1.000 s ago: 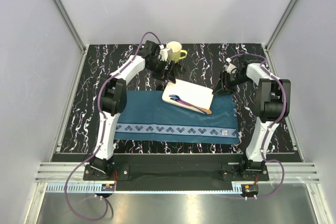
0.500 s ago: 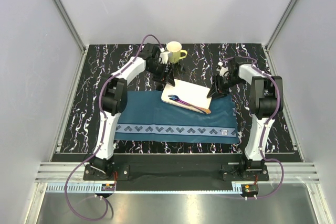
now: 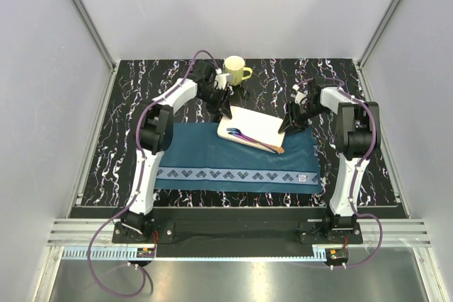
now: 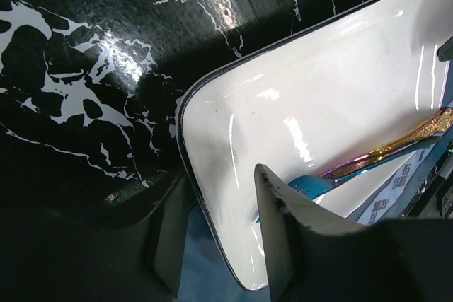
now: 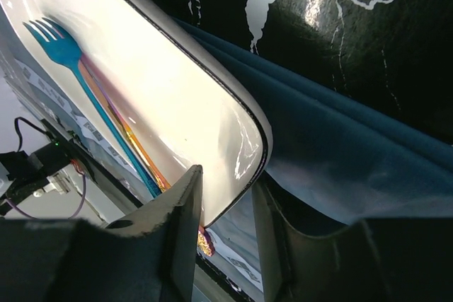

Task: Set the dinner table for one person
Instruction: Move the plate onto the napkin.

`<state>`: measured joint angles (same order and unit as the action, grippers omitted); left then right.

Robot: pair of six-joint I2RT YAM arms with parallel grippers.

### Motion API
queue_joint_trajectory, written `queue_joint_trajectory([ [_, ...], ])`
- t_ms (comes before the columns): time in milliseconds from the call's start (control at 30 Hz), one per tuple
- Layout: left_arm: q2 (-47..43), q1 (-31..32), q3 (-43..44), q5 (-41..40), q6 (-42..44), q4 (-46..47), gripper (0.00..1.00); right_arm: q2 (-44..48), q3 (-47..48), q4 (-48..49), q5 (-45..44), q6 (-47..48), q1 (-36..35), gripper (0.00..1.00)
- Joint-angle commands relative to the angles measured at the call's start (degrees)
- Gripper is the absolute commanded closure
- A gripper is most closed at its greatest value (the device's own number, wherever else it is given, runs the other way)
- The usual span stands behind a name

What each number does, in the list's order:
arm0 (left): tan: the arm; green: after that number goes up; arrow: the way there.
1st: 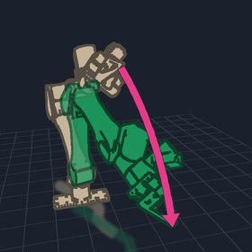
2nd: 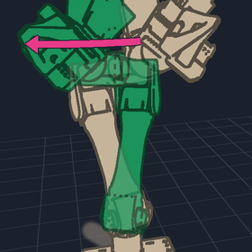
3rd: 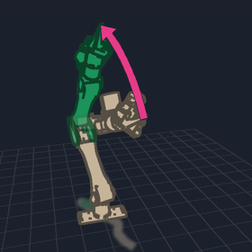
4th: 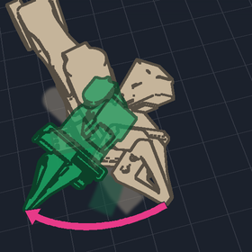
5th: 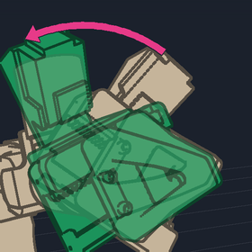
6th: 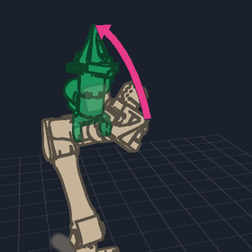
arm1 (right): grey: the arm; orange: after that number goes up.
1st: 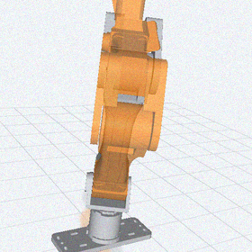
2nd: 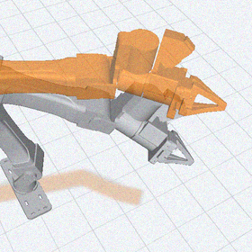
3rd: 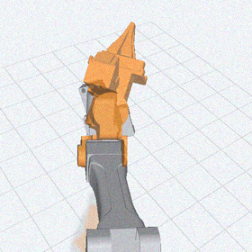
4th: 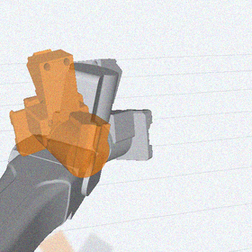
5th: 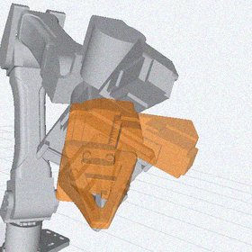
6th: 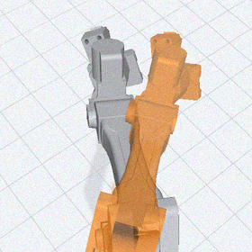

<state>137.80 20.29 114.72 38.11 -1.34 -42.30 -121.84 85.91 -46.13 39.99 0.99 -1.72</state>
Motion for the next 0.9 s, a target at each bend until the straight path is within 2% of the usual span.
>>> queue_joint_trajectory([
  [0, -0.42, 0.36, 0.24, 2.15, 0.38, 1.61, 0.57, -0.68, 1.98, 0.78, 1.41, -0.64, -1.71, 0.6],
  [67, -0.34, 0.36, 0.33, 2.15, 0.29, 1.61, 0.6, -1.12, 2.07, 0.69, 1.32, -0.64, -1.62, 0.62],
  [200, -0.34, 0.36, 0.33, 2.41, 0.2, 1.52, 0.75, -1.73, 2.68, 0.6, 1.32, -0.64, -1.62, 0.66],
  [267, -0.42, 0.36, 0.16, 2.24, 0.46, 1.44, 0.85, -2.17, 2.95, 0.69, 1.32, -0.64, -1.62, 0.71],
  [367, -0.42, 0.36, 0.16, 2.15, 0.9, 1.35, 0.93, -2.61, 3.3, 0.51, 1.23, -0.64, -1.8, 0.8],
  [400, -0.42, 0.36, 0.16, 2.06, 0.99, 1.09, 0.98, -2.61, 3.39, 0.51, 1.15, -0.64, -1.89, 0.83],
  [433, -0.42, 0.36, 0.16, 1.88, 0.99, 1.17, 1.0, -2.61, 3.39, 0.51, 1.06, -0.64, -1.89, 0.92],
  [567, -0.25, 0.36, 0.16, 2.15, 0.99, 1.0, 1.0, -2.79, 3.56, 0.51, 1.14, -0.64, -1.97, 0.99],
  [867, -0.69, 0.36, 0.68, 3.11, 0.99, 0.47, 1.0, -2.96, 4.62, -0.36, 1.67, -0.64, -2.41, 1.0],
])
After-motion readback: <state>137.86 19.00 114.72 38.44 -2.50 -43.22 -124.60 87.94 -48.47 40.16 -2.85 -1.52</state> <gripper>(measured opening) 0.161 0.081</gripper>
